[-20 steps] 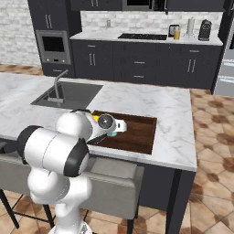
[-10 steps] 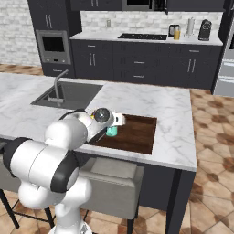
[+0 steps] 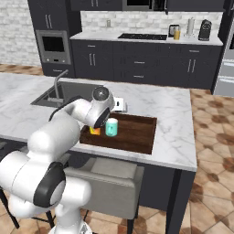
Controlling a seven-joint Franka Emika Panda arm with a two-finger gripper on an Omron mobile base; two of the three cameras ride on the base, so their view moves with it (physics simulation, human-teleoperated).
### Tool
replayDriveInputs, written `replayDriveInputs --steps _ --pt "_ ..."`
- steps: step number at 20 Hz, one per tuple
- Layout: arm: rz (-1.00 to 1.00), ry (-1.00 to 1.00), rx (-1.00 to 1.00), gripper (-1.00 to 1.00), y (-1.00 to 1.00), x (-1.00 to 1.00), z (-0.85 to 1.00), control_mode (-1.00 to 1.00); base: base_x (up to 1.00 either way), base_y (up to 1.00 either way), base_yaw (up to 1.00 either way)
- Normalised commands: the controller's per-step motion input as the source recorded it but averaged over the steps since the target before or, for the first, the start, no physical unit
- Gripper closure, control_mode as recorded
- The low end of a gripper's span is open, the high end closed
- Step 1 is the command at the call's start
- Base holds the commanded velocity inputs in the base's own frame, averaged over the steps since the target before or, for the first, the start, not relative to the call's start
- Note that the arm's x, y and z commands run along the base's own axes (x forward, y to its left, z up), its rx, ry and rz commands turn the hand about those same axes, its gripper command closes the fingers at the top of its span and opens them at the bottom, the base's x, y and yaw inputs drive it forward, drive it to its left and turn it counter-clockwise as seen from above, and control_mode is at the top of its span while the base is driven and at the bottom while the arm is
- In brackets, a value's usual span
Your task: There is a tray on the dining counter. Grab the cup, mug, and pitcher and place them on the tray. The pitcher may be placed next to the tray if it cannot fit the tray.
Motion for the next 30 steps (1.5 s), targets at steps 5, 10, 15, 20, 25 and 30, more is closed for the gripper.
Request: replayDriveInputs --steps 5,10,15,20,25,30 --pt "-0.05 0.15 0.00 -1.00 -0.18 -0.15 0.80 -1.00 0.00 0.00 0.00" --pt "-0.05 0.15 0.00 -1.00 -0.27 -0.22 0.76 -1.00 0.00 0.00 0.00" --pt "-0.06 0.10 0.00 -1.00 -0.25 -0.21 0.56 -1.00 0.00 0.00 0.00" --pt "-0.05 0.09 0.00 -1.00 -0.19 -0.26 0.40 -1.00 0.00 0.00 0.00" --pt "0.00 0.01 0.00 -1.00 -0.09 -0.47 0.06 -1.00 0.00 0.00 0.00" --pt "-0.02 0.00 0.00 -1.00 0.00 -0.56 0.00 -1.00 0.00 0.00 0.00"
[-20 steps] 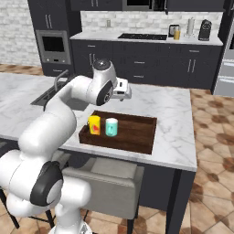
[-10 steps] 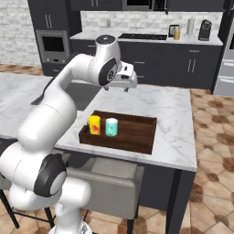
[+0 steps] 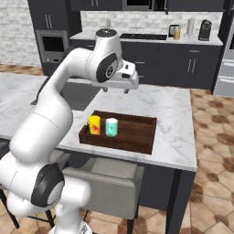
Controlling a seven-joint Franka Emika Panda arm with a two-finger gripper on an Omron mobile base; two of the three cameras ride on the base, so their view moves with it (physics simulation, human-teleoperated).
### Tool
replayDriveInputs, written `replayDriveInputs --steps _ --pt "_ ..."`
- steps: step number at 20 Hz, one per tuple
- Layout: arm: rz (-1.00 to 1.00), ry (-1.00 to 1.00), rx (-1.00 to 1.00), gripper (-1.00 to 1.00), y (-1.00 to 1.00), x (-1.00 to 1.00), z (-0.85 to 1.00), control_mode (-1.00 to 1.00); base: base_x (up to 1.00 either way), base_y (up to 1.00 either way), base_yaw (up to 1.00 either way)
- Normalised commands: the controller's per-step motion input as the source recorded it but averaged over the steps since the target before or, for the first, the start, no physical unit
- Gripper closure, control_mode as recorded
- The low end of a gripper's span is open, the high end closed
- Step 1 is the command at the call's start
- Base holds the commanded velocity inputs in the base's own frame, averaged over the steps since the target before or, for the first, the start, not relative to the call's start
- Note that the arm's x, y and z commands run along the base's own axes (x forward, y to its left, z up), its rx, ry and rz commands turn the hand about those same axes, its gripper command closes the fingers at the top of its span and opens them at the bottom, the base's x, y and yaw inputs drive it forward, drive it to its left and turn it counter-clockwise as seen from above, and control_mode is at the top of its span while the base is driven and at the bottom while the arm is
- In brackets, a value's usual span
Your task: There is a tray on the dining counter. Grab the cup, mug, and pitcher and place them on the tray. The pitcher may be placed next to the tray if it cannot fit the tray.
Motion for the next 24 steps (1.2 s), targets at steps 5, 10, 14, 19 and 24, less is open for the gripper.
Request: replayDriveInputs --steps 5,10,14,19,24 --pt "-0.05 0.00 0.00 -1.00 0.16 -0.47 0.00 -1.00 0.00 0.00 0.00" --pt "-0.08 0.03 0.00 -1.00 0.23 -0.41 0.03 -1.00 0.00 0.00 0.00" --pt "-0.11 0.07 0.00 -1.00 0.33 -0.50 0.00 -1.00 0.00 0.00 0.00" --pt "-0.08 0.05 0.00 -1.00 0.34 -0.45 0.00 -1.00 0.00 0.00 0.00" --pt "-0.09 0.04 0.00 -1.00 0.32 -0.27 0.00 -1.00 0.00 0.00 0.00"
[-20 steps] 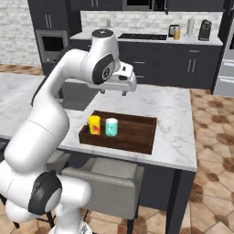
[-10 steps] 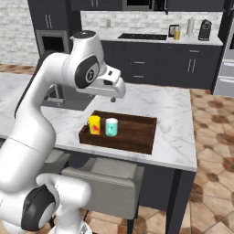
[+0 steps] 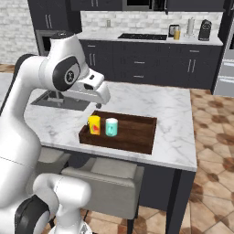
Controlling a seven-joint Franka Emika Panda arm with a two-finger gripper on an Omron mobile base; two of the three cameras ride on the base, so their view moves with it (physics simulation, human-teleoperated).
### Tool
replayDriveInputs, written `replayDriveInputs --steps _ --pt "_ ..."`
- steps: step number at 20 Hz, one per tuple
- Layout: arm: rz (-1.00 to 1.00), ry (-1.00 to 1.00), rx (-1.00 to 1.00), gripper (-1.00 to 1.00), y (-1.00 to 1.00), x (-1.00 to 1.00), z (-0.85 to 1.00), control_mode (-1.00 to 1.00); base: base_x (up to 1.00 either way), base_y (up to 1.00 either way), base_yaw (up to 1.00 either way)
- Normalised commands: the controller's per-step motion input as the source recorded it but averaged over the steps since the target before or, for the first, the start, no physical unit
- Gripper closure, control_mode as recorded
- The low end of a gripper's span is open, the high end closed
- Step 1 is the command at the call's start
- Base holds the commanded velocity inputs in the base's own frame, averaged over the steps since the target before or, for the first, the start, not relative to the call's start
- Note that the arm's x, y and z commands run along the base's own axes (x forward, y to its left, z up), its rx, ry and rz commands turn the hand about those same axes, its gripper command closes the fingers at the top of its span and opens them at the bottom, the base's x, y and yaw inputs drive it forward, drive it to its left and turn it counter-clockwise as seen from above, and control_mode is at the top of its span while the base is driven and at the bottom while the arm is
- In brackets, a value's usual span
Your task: There is a tray on the dining counter. Grab the cup, mug, and pitcher and place them on the tray. The pitcher may be placed next to the tray if it cannot fit the tray.
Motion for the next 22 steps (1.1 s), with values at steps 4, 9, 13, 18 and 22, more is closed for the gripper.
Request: replayDriveInputs --steps 4,9,13,18,22 --pt "-0.09 0.05 0.00 -1.00 0.21 -0.10 0.00 -1.00 0.00 0.00 0.00" --pt "-0.01 0.02 0.00 -1.00 0.00 -0.03 0.00 -1.00 0.00 0.00 0.00" --pt "0.03 0.00 0.00 -1.00 0.00 0.00 0.00 -1.00 0.00 0.00 0.00" --pt "0.09 0.00 0.01 -1.00 0.00 -0.06 -0.12 -1.00 0.00 0.00 0.00" --pt "0.09 0.00 0.01 -1.00 0.00 -0.15 -0.15 -1.00 0.00 0.00 0.00"
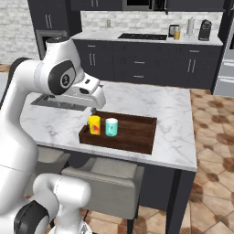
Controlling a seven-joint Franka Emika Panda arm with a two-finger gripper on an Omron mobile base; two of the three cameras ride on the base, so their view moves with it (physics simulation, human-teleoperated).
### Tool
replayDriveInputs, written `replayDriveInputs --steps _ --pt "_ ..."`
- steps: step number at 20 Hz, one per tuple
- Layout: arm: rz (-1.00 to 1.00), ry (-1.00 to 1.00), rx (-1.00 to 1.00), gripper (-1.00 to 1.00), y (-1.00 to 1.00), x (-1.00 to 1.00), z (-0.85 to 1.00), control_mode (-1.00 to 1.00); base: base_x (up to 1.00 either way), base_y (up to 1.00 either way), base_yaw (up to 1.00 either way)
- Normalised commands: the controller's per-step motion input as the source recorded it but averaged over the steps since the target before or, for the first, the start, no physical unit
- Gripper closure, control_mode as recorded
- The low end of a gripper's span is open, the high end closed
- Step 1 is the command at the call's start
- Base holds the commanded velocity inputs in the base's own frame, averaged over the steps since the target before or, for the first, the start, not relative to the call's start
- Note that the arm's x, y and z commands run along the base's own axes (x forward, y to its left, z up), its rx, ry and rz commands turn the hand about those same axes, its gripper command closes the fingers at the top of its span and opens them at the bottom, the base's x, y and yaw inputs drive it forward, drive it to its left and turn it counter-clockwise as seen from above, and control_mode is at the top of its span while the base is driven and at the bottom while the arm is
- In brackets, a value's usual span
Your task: There is a tray on the dining counter. Grab the cup, mug, and pitcher and place them on the tray. The pitcher may be placed next to the tray if it cannot fit the tray.
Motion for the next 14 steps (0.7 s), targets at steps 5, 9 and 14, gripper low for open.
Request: replayDriveInputs --steps 5,9,14 --pt "0.03 0.00 0.01 -1.00 0.00 -0.20 -0.10 -1.00 0.00 0.00 0.00" --pt "0.01 0.00 0.01 -1.00 0.00 -0.14 0.00 -1.00 0.00 0.00 0.00" --pt "0.00 0.00 0.00 -1.00 0.00 -0.04 0.00 1.00 -0.26 -0.14 0.00"
